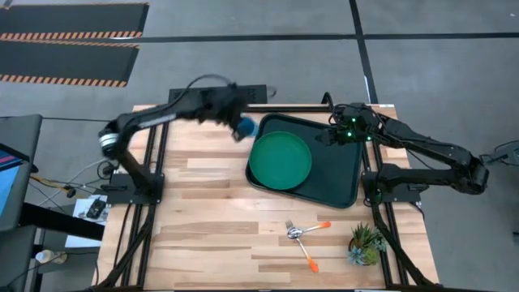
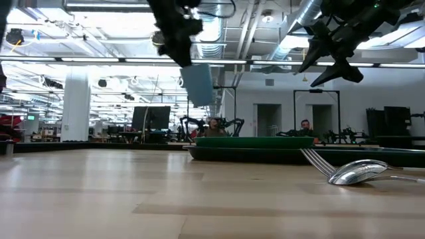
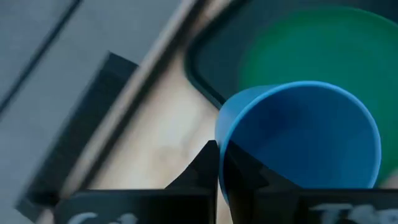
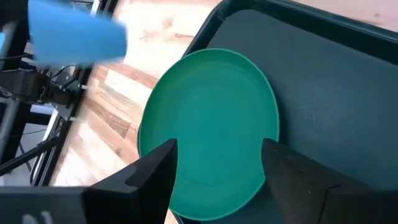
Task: Pick and place plate/cup/fork/spoon on tray
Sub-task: Put the blue cup on the black tray to the top left of the green plate
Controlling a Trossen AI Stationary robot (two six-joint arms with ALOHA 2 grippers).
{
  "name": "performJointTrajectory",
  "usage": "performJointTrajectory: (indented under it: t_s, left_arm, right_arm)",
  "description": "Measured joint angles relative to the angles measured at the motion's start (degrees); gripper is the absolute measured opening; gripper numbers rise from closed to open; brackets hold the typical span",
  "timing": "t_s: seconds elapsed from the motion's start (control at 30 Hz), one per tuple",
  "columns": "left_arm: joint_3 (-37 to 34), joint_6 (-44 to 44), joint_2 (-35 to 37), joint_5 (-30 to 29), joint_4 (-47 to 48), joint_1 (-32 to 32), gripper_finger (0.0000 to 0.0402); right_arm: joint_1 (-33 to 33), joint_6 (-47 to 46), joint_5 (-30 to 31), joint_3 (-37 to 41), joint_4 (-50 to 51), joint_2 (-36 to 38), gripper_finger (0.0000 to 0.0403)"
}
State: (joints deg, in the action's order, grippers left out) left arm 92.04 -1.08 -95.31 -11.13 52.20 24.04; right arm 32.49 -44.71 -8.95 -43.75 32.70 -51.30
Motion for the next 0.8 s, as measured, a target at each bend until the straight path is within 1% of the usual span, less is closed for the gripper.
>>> performJointTrajectory:
  t_s: [0.07,0.2,0.3,0.37,0.5,0.57,0.67,0.8]
  left_arm:
    - [6.31,2.43,-5.5,0.52,0.89,3.02,0.0]
    - [17.96,3.65,-15.26,4.66,1.43,7.71,0.0]
    - [25.19,4.32,-21.48,7.58,2.71,9.8,0.0]
    - [28.56,5.12,-25.14,8.45,4.3,10.34,0.0]
    - [33.78,6.02,-31.08,8.88,5.15,9.65,0.0]
    - [35.4,5.69,-32.91,9.37,5.68,9.08,0.0]
    - [35.68,5.75,-33.57,9.55,6.8,8.14,0.0]
    - [35.71,5.78,-32.56,8.92,8.17,7.7,0.0]
  right_arm:
    - [0.0,-0.28,0.02,0.0,0.13,-0.01,0.0258]
    - [0.0,-1.29,0.03,0.0,0.2,-0.01,0.0258]
    - [0.0,-1.53,0.19,0.0,0.34,-0.01,0.0258]
    - [0.0,-1.53,0.22,0.0,0.32,-0.01,0.0258]
    - [0.0,-1.53,0.68,0.0,0.32,-0.01,0.0258]
    - [0.0,-1.53,0.79,0.0,0.32,-0.01,0.0258]
    - [0.0,-1.34,1.51,0.0,0.32,-0.01,0.0258]
    - [0.23,0.26,2.23,0.0,0.23,-0.01,0.0258]
